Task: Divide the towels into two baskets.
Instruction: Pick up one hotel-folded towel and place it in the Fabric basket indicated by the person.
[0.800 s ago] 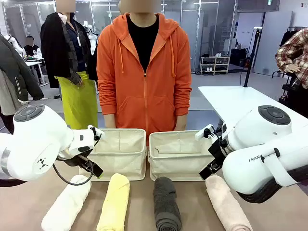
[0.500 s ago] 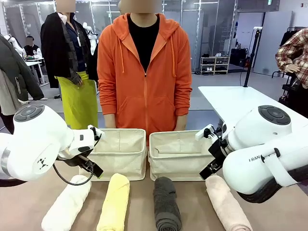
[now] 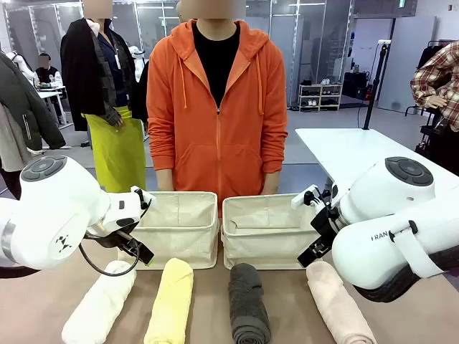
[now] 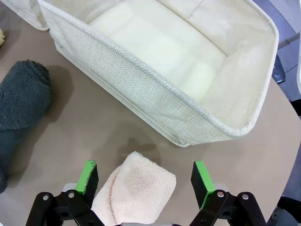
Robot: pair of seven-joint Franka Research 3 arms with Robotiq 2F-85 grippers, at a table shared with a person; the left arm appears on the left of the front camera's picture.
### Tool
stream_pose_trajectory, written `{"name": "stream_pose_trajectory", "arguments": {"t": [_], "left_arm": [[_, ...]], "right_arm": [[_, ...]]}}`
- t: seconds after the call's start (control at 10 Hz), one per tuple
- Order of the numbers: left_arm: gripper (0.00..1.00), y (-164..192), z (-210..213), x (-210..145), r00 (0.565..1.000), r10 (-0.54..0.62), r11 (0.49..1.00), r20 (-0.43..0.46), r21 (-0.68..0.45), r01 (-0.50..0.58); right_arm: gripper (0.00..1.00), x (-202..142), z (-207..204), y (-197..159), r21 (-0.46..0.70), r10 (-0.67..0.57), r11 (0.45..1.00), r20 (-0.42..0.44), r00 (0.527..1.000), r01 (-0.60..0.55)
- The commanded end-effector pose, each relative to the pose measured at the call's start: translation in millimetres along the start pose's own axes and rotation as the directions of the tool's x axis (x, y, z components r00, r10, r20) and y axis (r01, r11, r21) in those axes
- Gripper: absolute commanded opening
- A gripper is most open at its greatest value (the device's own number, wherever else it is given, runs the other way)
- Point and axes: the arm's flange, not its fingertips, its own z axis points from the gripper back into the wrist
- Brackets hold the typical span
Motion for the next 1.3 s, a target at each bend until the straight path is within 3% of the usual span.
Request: {"name": "stream_pose_trajectory", "arguments": {"t": [0.0,0.3,0.5,0.7,0.9,1.0,1.1,1.2], "left_arm": [[1.00,0,0,0,1.000,0.001,1.000,0.000,0.000,-0.001],[1.00,6,13,6,1.000,0.008,1.000,-0.016,0.007,-0.008],[1.00,10,45,19,0.996,0.066,0.991,-0.056,-0.117,-0.072],[1.00,25,64,19,0.987,0.147,0.968,-0.057,-0.195,-0.156],[1.00,54,85,9,0.966,0.257,0.876,-0.025,-0.415,-0.244],[1.00,71,91,0,0.944,0.330,0.797,-0.003,-0.534,-0.281],[1.00,87,95,-13,0.922,0.387,0.729,0.017,-0.618,-0.294],[1.00,105,96,-29,0.873,0.487,0.635,0.040,-0.702,-0.322]], "right_arm": [[1.00,0,0,1,0.001,0.000,1.000,0.000,1.000,0.000],[1.00,10,14,-5,0.040,0.001,0.999,0.011,1.000,-0.001],[1.00,24,36,-14,0.072,-0.001,0.997,-0.021,1.000,0.002],[1.00,26,51,-28,0.204,-0.062,0.977,-0.029,0.998,0.067],[1.00,18,64,-52,0.407,-0.194,0.893,-0.035,0.980,0.192],[1.00,10,67,-69,0.521,-0.271,0.814,-0.048,0.961,0.256],[1.00,-1,70,-87,0.643,-0.362,0.699,-0.062,0.930,0.315],[1.00,-12,75,-105,0.715,-0.465,0.599,-0.056,0.883,0.361]]}}
